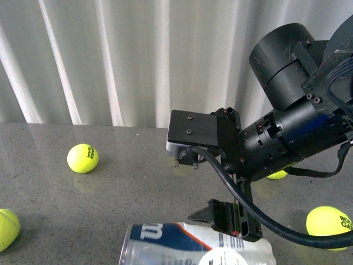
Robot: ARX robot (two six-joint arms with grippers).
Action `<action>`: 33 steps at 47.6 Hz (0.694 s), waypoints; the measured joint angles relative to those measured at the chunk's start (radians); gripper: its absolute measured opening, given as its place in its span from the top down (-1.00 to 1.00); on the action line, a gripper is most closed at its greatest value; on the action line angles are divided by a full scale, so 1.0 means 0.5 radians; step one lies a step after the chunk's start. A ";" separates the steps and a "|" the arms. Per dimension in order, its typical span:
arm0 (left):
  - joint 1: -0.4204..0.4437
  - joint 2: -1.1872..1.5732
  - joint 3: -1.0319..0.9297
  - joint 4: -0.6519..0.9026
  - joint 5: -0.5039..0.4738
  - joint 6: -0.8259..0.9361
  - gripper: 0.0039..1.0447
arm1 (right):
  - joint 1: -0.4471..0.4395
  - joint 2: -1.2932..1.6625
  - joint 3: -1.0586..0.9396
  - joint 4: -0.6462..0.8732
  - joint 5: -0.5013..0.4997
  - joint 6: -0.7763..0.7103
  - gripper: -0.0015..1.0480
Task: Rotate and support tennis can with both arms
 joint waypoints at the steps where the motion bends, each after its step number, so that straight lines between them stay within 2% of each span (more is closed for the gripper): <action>1: 0.000 0.000 0.000 0.000 0.000 0.000 -0.88 | -0.002 -0.008 -0.002 0.005 -0.004 0.009 -0.87; 20: 0.000 0.000 0.000 0.000 0.001 0.000 -0.88 | -0.137 -0.185 -0.002 0.158 -0.150 0.253 -0.87; 27: 0.000 0.000 0.000 0.000 0.000 0.000 -0.88 | -0.217 -0.288 -0.002 0.381 -0.171 0.540 -0.87; 33: 0.000 0.000 0.000 0.000 0.000 0.000 -0.88 | -0.277 -0.388 0.001 0.628 -0.098 0.961 -0.87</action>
